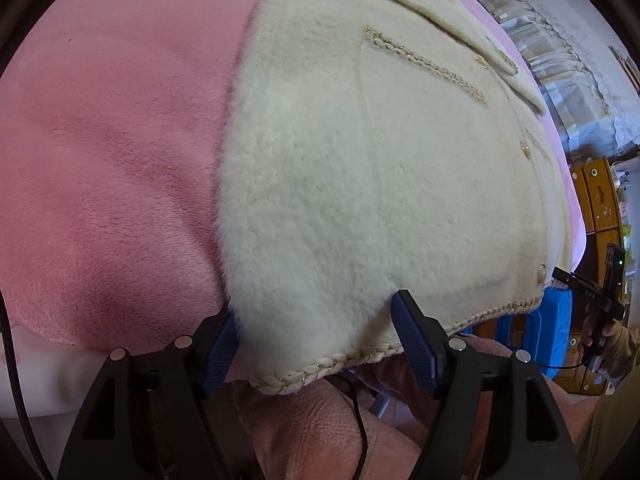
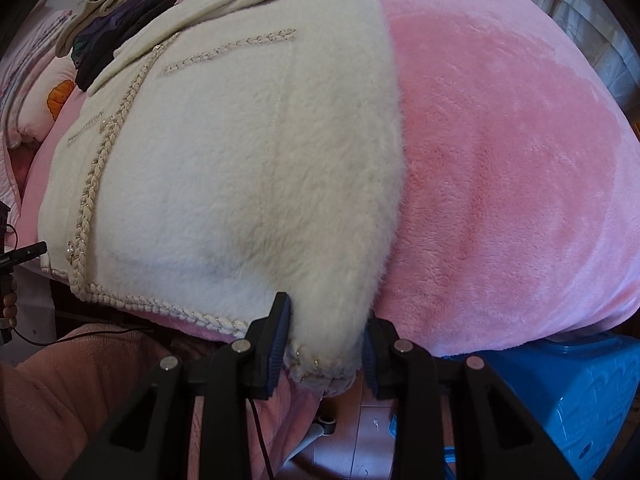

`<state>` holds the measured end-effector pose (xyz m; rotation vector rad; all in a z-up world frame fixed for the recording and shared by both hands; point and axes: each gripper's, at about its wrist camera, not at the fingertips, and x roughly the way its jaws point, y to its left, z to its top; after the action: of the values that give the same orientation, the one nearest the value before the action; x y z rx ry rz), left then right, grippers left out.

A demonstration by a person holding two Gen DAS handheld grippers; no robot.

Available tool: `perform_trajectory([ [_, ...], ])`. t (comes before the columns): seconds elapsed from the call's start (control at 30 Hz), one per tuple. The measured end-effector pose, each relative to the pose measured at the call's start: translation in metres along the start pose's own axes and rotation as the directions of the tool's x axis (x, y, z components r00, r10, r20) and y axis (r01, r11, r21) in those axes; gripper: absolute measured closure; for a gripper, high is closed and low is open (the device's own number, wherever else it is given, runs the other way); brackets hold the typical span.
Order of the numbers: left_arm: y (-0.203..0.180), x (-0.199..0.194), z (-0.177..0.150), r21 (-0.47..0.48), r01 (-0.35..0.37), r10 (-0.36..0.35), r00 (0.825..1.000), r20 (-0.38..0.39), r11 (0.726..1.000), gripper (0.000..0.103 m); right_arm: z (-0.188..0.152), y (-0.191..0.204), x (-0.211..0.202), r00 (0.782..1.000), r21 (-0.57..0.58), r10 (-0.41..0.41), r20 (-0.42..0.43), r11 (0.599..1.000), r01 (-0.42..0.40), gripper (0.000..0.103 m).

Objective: Fold large clothes
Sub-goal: 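Lift the hem with both tools and fold it toward the collar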

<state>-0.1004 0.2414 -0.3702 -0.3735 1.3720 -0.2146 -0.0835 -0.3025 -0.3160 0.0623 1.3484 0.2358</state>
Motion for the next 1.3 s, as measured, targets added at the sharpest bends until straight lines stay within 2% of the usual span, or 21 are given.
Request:
perform_trajectory([
  [0.07, -0.003, 0.003, 0.000, 0.002, -0.021, 0.021, 1.000, 0.000, 1.000, 0.032, 0.000, -0.002, 0.001, 1.000, 0.010, 0.007, -0.004, 1.000, -0.007, 0.071],
  [0.1, -0.005, 0.004, 0.000, 0.017, -0.044, 0.044, 0.999, -0.001, 0.999, 0.038, 0.003, -0.002, 0.002, 1.000, 0.013, 0.010, -0.007, 1.000, -0.009, 0.072],
  [0.13, -0.006, 0.005, -0.001, 0.031, -0.065, 0.065, 0.998, 0.001, 0.997, 0.054, 0.003, -0.003, 0.002, 1.000, 0.021, 0.019, -0.009, 1.000, -0.019, 0.073],
  [0.17, -0.010, 0.007, -0.001, 0.051, -0.101, 0.102, 0.995, -0.008, 0.994, 0.064, 0.004, -0.005, 0.001, 1.000, 0.026, 0.024, -0.014, 0.999, -0.023, 0.078],
  [0.2, -0.013, 0.008, 0.001, 0.058, -0.103, 0.105, 0.994, -0.020, 0.993, 0.079, 0.006, -0.006, 0.002, 0.999, 0.030, 0.027, -0.027, 0.999, -0.026, 0.081],
  [0.23, -0.016, 0.008, 0.003, 0.058, -0.096, 0.098, 0.995, -0.031, 0.994, 0.088, 0.008, -0.006, 0.002, 0.999, 0.033, 0.031, -0.040, 0.999, -0.029, 0.083],
  [0.3, -0.023, 0.006, 0.009, 0.060, -0.107, 0.110, 0.992, -0.059, 0.992, 0.092, 0.013, -0.001, 0.001, 0.998, 0.027, 0.027, -0.062, 0.999, -0.025, 0.088],
  [0.33, -0.025, 0.003, 0.012, 0.061, -0.105, 0.109, 0.992, -0.070, 0.993, 0.093, 0.016, 0.002, -0.002, 0.997, 0.018, 0.026, -0.070, 1.000, -0.025, 0.088],
  [0.4, -0.030, -0.007, 0.021, 0.030, -0.051, 0.053, 0.994, -0.093, 0.998, 0.094, 0.024, 0.004, -0.009, 0.996, 0.019, 0.051, -0.072, 0.999, -0.049, 0.090],
  [0.5, -0.031, -0.032, 0.041, -0.082, 0.042, -0.048, 0.996, -0.076, 0.996, 0.094, 0.037, 0.009, -0.033, 0.993, 0.029, 0.116, -0.036, 0.993, -0.114, 0.090],
  [0.6, -0.041, -0.063, 0.065, -0.155, 0.099, -0.101, 0.995, -0.006, 0.983, 0.094, 0.059, 0.014, -0.065, 0.985, 0.031, 0.167, 0.035, 0.985, -0.168, 0.091],
  [0.73, -0.059, -0.103, 0.111, -0.271, 0.161, -0.131, 0.983, 0.128, 0.949, 0.094, 0.103, 0.013, -0.110, 0.948, 0.042, 0.277, 0.154, 0.957, -0.286, 0.091],
  [0.87, -0.084, -0.129, 0.160, -0.341, 0.124, -0.054, 0.976, 0.210, 0.932, 0.094, 0.162, 0.020, -0.141, 0.900, -0.015, 0.354, 0.254, 0.932, -0.363, 0.091],
  [0.97, -0.092, -0.140, 0.208, -0.407, 0.055, 0.060, 0.963, 0.264, 0.912, 0.094, 0.215, 0.016, -0.155, 0.868, -0.056, 0.382, 0.317, 0.921, -0.384, 0.091],
  [1.03, -0.091, -0.141, 0.238, -0.453, 0.010, 0.135, 0.948, 0.288, 0.892, 0.094, 0.254, 0.009, -0.155, 0.850, -0.030, 0.383, 0.361, 0.916, -0.400, 0.091],
  [1.13, -0.081, -0.130, 0.292, -0.538, -0.022, 0.225, 0.922, 0.314, 0.843, 0.094, 0.314, -0.008, -0.138, 0.845, 0.049, 0.346, 0.407, 0.916, -0.398, 0.091],
  [1.2, -0.067, -0.116, 0.326, -0.567, -0.036, 0.263, 0.909, 0.324, 0.823, 0.094, 0.349, -0.016, -0.117, 0.850, 0.104, 0.307, 0.428, 0.918, -0.384, 0.091],
  [1.23, -0.061, -0.107, 0.339, -0.572, -0.035, 0.265, 0.908, 0.325, 0.820, 0.094, 0.365, -0.021, -0.106, 0.850, 0.126, 0.294, 0.437, 0.916, -0.382, 0.091],
  [1.3, -0.058, -0.083, 0.380, -0.549, -0.055, 0.271, 0.907, 0.321, 0.834, 0.094, 0.394, -0.026, -0.078, 0.855, 0.167, 0.272, 0.441, 0.911, -0.376, 0.092],
])
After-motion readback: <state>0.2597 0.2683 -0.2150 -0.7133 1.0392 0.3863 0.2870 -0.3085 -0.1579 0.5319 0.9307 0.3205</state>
